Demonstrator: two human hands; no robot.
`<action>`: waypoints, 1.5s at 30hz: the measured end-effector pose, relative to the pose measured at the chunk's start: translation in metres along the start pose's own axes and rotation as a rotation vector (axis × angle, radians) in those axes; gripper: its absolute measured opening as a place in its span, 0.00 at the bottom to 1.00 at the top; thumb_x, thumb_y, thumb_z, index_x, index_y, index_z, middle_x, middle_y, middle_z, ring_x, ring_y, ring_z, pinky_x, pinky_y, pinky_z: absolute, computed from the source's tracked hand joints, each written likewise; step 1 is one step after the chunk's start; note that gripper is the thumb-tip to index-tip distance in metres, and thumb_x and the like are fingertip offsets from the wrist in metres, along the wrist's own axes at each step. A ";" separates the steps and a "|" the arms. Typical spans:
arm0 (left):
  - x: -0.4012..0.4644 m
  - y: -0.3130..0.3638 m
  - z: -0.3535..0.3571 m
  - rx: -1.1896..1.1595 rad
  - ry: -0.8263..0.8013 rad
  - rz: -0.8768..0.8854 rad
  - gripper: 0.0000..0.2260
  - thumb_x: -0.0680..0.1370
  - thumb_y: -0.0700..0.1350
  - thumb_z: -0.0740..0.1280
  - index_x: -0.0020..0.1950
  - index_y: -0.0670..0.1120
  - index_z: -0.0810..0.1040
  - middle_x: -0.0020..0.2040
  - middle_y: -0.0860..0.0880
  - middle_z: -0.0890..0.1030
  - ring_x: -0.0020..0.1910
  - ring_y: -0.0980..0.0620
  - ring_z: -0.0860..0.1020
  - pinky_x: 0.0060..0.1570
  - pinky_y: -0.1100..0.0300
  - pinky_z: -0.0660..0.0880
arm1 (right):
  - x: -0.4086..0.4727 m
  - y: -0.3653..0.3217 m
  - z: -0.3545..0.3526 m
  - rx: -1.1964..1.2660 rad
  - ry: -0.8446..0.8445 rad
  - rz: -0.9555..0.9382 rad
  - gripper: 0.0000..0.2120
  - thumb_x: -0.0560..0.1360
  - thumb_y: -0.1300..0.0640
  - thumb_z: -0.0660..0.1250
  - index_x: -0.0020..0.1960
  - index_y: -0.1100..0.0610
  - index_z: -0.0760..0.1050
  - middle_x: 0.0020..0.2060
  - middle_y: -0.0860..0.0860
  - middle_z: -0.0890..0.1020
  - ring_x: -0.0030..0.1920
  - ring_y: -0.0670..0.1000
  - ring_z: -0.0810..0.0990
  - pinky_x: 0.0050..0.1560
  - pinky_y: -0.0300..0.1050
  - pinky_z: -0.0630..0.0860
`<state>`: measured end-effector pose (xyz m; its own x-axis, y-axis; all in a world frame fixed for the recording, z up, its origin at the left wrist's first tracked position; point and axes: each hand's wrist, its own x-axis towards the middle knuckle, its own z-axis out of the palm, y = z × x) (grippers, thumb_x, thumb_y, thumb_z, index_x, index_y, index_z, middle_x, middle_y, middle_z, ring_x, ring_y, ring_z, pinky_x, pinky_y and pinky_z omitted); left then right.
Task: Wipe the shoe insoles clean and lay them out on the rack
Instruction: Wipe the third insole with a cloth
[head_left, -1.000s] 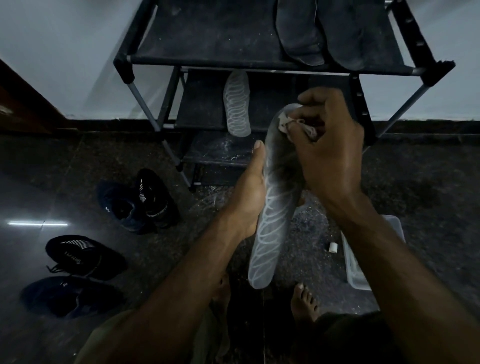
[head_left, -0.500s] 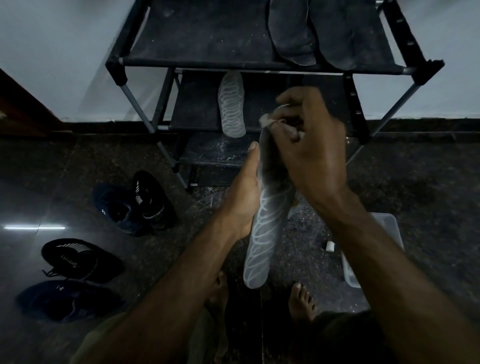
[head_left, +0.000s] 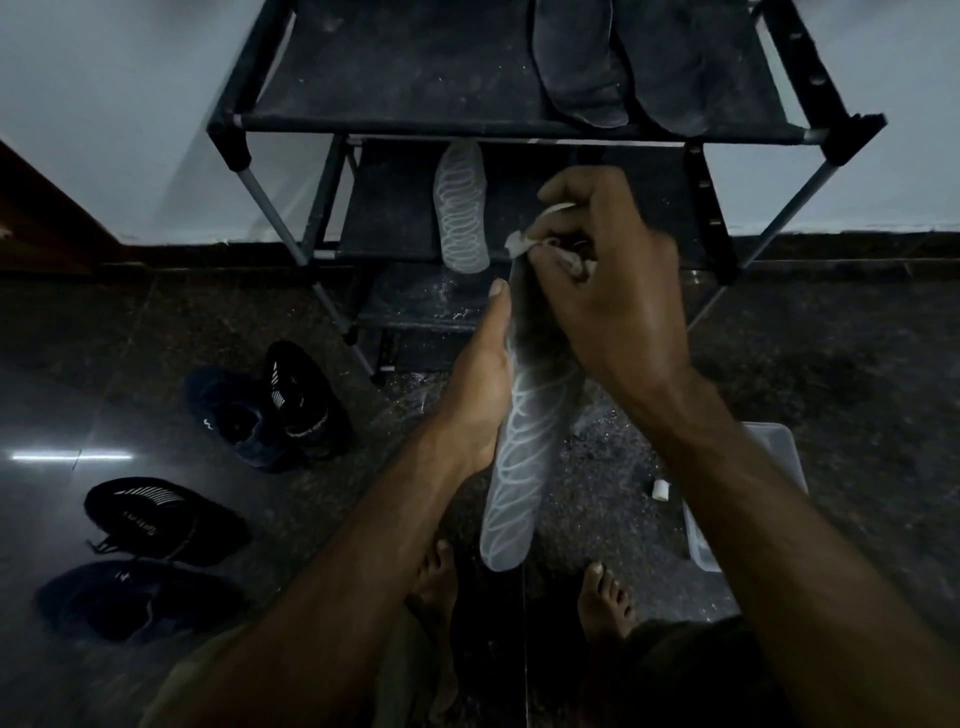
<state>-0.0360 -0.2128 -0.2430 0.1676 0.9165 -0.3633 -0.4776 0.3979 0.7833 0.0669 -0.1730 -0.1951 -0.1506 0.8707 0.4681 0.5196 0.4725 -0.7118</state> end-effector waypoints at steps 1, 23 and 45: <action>0.000 0.000 -0.001 0.012 0.003 0.002 0.26 0.84 0.59 0.46 0.64 0.45 0.77 0.54 0.47 0.83 0.56 0.49 0.80 0.60 0.52 0.74 | 0.002 0.002 -0.002 -0.005 0.024 0.007 0.16 0.74 0.66 0.68 0.60 0.58 0.71 0.45 0.48 0.83 0.48 0.45 0.81 0.48 0.42 0.79; 0.000 -0.001 0.000 0.213 0.070 0.006 0.28 0.79 0.67 0.52 0.61 0.48 0.80 0.60 0.42 0.81 0.62 0.43 0.78 0.65 0.43 0.72 | 0.001 0.012 -0.009 -0.022 0.067 0.019 0.14 0.74 0.66 0.65 0.59 0.59 0.72 0.46 0.48 0.83 0.48 0.49 0.82 0.48 0.51 0.80; -0.005 0.010 -0.001 -0.025 0.018 0.051 0.23 0.83 0.56 0.50 0.59 0.43 0.79 0.52 0.43 0.84 0.52 0.47 0.82 0.53 0.53 0.78 | -0.005 0.004 -0.001 0.162 -0.104 -0.001 0.09 0.77 0.56 0.70 0.54 0.60 0.77 0.46 0.45 0.81 0.47 0.40 0.80 0.46 0.30 0.75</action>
<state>-0.0425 -0.2135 -0.2333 0.1270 0.9345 -0.3324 -0.5062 0.3493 0.7885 0.0709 -0.1753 -0.2000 -0.2419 0.8757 0.4179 0.3785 0.4818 -0.7903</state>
